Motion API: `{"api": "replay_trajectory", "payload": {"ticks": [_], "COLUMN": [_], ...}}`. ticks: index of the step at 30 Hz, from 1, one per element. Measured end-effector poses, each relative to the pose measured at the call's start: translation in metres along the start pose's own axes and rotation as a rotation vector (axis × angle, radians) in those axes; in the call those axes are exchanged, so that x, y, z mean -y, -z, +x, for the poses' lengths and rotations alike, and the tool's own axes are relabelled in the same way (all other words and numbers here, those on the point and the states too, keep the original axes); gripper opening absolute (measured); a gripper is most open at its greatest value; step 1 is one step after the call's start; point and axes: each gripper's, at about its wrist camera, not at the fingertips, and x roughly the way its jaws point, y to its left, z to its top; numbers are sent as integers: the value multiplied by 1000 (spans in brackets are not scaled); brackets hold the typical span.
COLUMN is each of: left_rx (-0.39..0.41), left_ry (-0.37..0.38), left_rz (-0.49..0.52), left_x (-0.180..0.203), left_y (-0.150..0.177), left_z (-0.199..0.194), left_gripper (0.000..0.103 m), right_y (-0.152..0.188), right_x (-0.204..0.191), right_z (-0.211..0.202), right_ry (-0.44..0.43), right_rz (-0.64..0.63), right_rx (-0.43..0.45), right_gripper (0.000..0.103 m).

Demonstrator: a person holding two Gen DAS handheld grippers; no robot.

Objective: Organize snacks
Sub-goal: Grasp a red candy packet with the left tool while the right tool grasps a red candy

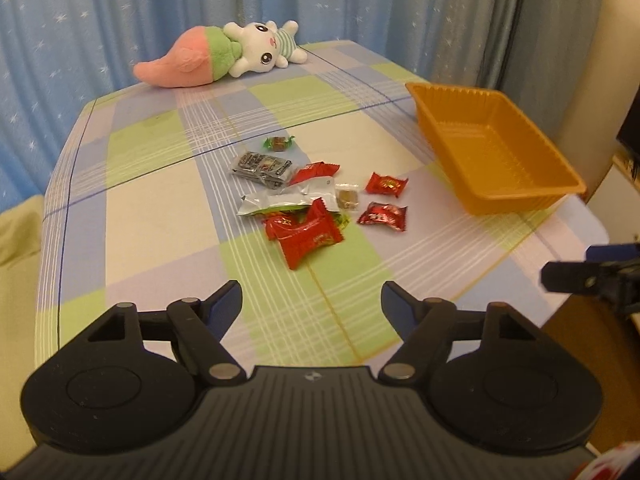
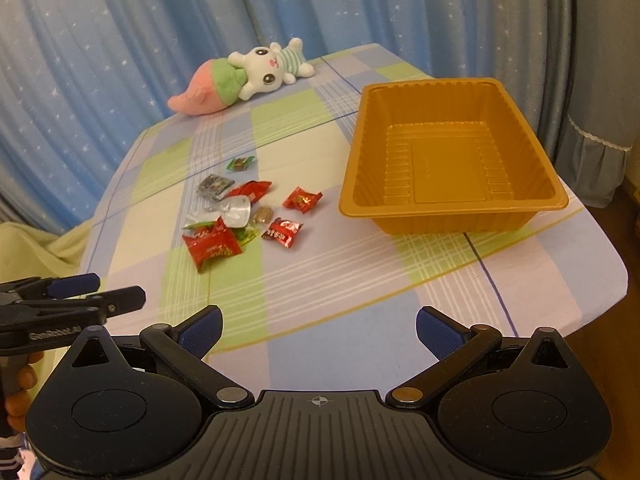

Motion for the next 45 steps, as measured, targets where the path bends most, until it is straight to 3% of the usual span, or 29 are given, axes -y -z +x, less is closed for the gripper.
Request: {"api": "replay_trajectory", "payload": {"ticks": [12, 27, 30, 39, 45], "left_rx": [-15, 5, -1, -53, -58], "left_ry": [18, 54, 64, 93, 126], "left_rz": [214, 537, 578, 586, 510], "left_x": [-10, 10, 13, 8, -4], "left_y": [-12, -25, -26, -25, -25], "left_z": [68, 113, 119, 135, 130], "left_gripper": [50, 48, 43, 25, 24], "right_y": [-5, -10, -11, -17, -22], "right_x": [4, 5, 4, 1, -12], "right_z": [26, 38, 39, 47, 60], "right_ry": [81, 164, 173, 177, 144], "right_rz": [93, 190, 196, 198, 127], "right_rx": [-8, -20, -18, -26, -28], "right_gripper": [103, 103, 103, 103, 103]}}
